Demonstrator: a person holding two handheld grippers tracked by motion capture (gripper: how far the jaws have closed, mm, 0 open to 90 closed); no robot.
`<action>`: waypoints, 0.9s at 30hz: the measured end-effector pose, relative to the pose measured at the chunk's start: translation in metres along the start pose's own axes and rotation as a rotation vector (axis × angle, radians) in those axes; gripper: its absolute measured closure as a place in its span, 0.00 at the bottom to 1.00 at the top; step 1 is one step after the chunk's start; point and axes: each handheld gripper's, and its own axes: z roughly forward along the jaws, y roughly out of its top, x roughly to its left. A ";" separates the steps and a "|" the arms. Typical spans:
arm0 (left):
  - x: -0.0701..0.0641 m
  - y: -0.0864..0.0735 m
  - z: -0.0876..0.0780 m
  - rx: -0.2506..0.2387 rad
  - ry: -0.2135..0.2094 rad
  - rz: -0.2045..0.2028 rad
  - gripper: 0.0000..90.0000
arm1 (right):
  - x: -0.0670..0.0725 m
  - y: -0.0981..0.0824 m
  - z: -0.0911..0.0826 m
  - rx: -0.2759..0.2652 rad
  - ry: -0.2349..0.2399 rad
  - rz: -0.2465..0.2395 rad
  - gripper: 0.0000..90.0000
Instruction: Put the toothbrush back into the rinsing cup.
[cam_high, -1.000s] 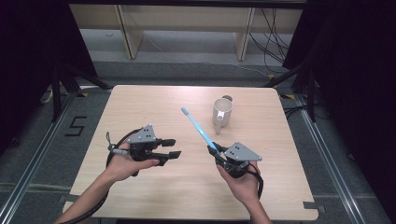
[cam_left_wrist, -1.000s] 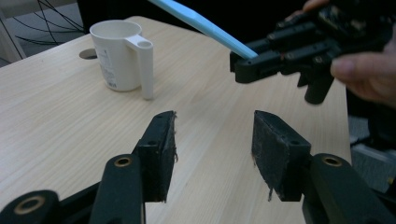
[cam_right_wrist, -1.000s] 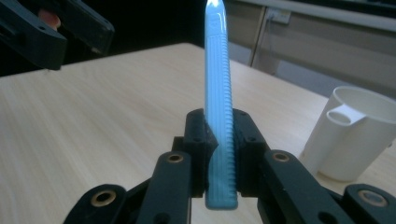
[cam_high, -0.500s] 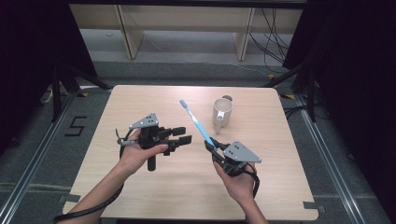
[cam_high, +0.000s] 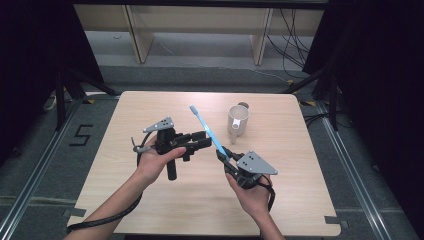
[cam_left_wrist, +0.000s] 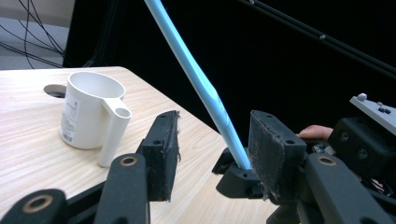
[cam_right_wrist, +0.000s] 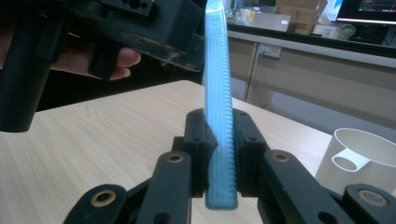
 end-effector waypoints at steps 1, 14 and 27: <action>0.000 0.000 0.001 0.000 -0.002 0.001 0.59 | 0.000 0.000 0.000 -0.002 0.003 -0.002 0.88; -0.002 0.002 0.007 -0.025 -0.028 -0.035 0.69 | 0.005 0.002 0.000 0.003 0.013 0.035 0.88; -0.002 0.000 0.010 -0.056 -0.028 -0.049 0.80 | 0.004 0.003 0.003 -0.022 0.007 -0.032 0.88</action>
